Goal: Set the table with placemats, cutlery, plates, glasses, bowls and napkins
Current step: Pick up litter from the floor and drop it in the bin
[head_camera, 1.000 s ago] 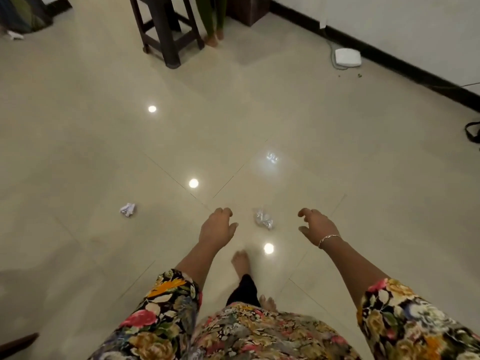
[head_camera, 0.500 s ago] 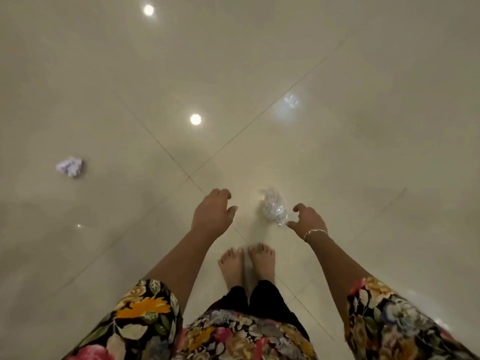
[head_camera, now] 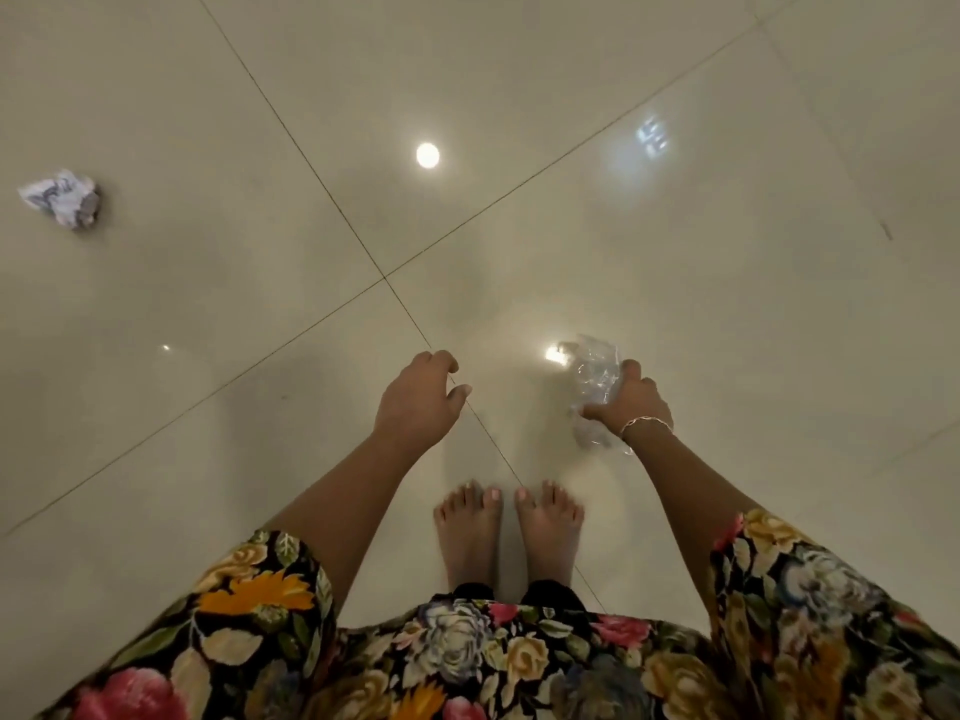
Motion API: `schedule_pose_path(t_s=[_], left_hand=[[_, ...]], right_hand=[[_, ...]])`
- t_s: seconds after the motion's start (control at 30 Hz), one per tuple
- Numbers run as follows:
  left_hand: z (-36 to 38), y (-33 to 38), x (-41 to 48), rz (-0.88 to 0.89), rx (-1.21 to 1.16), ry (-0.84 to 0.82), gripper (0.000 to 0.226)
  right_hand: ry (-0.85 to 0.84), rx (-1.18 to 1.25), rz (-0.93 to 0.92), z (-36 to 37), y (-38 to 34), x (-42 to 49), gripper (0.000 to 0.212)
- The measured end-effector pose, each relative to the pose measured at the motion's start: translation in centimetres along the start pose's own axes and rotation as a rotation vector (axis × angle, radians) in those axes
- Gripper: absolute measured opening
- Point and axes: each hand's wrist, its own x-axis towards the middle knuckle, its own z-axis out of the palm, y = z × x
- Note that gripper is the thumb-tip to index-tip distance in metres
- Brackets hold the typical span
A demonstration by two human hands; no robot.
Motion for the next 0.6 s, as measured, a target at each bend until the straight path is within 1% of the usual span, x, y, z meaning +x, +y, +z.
schedule_pose_path(t_s=[0.17,0.33,0.47,0.6], left_hand=[[-4.1,1.2,-6.3,-0.054,-0.085,-0.004,0.035],[-11.4,3.3,-14.1,-0.092,-0.168,0.034,0.034],[-18.0,4.1,-20.1,-0.118,-0.201,0.089,0.034],[-24.1,3.4,-23.9,-0.197,-0.265,0.175,0.032]], right_hand=[[0.004,-0.025,-0.098,-5.1,-2.0,-8.3,0.076],[0.003,-0.063,-0.165,-11.2,-5.8,-19.0,0.078],[-0.015,-0.104,-0.263,-15.8,-10.7,-26.9,0.083],[-0.021,-0.14,-0.384,-19.0,-17.1,-32.8,0.081]])
